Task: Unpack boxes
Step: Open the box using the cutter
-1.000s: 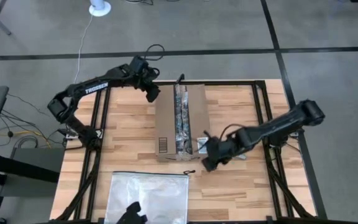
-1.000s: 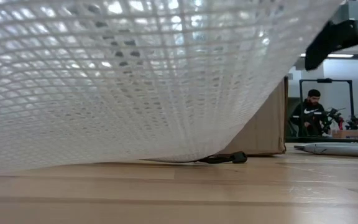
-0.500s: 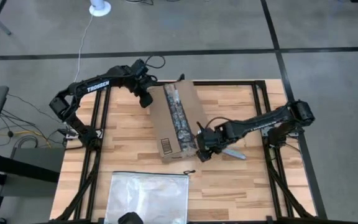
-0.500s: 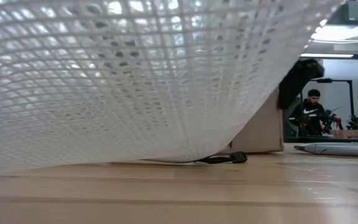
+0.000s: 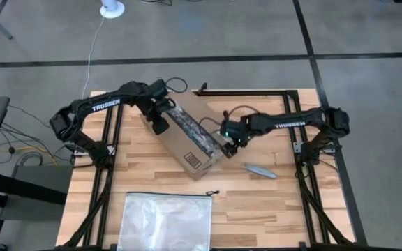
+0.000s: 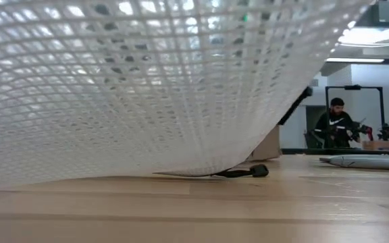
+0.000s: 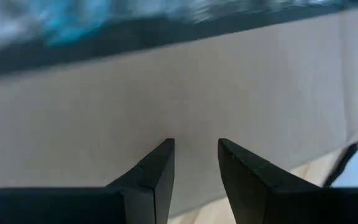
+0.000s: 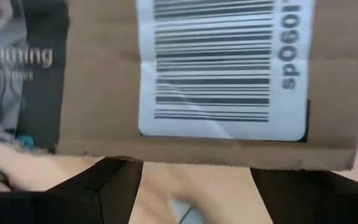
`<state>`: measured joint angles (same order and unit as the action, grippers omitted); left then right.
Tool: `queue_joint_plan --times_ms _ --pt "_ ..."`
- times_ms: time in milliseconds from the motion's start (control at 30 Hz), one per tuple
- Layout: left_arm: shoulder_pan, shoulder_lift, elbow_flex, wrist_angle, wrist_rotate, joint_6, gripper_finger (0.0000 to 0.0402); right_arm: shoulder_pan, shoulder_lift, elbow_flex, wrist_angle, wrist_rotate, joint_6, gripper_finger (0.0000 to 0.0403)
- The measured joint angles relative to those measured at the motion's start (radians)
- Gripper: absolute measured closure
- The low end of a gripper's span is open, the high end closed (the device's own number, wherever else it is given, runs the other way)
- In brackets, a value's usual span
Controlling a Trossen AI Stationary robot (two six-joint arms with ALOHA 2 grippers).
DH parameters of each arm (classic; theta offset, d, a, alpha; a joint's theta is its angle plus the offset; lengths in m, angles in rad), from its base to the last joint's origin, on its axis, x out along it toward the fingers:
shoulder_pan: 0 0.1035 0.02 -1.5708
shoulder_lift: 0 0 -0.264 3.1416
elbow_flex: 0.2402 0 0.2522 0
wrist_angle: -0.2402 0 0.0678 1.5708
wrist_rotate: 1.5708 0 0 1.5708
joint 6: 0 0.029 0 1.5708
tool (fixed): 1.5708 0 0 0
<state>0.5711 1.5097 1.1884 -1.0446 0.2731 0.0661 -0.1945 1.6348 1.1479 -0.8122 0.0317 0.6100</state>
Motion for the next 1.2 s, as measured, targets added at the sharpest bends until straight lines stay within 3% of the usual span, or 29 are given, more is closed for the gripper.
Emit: queue_joint_plan --times_ms 133,333,400,567,733,867,1200 --pt "-0.08 -0.014 0.006 0.01 -0.05 -0.041 0.0292 -0.106 -0.002 0.019 -0.06 0.005 -0.13 0.0133" --pt "-0.066 -0.115 0.078 0.03 -0.391 -0.059 0.0292 -0.105 -0.096 0.038 -0.22 -0.012 -0.163 0.0133" --pt "0.001 -0.128 0.081 0.06 -0.432 -0.074 0.0292 -0.067 -0.126 0.038 -0.213 -0.026 -0.134 0.0133" --pt "0.196 -0.081 0.049 0.075 -0.405 -0.088 0.0293 0.057 -0.126 0.027 -0.165 -0.045 -0.064 0.0133" --pt "0.298 0.005 -0.004 0.104 -0.278 -0.069 0.0293 0.146 -0.107 -0.049 0.088 -0.054 -0.008 0.0133" --pt "0.288 0.04 -0.05 0.107 -0.21 -0.07 0.0293 0.103 -0.089 -0.094 0.222 -0.031 0.013 0.0133" --pt "0.145 -0.011 -0.081 0.018 -0.179 -0.198 0.0293 -0.038 -0.09 -0.096 0.108 -0.033 -0.181 0.0133"
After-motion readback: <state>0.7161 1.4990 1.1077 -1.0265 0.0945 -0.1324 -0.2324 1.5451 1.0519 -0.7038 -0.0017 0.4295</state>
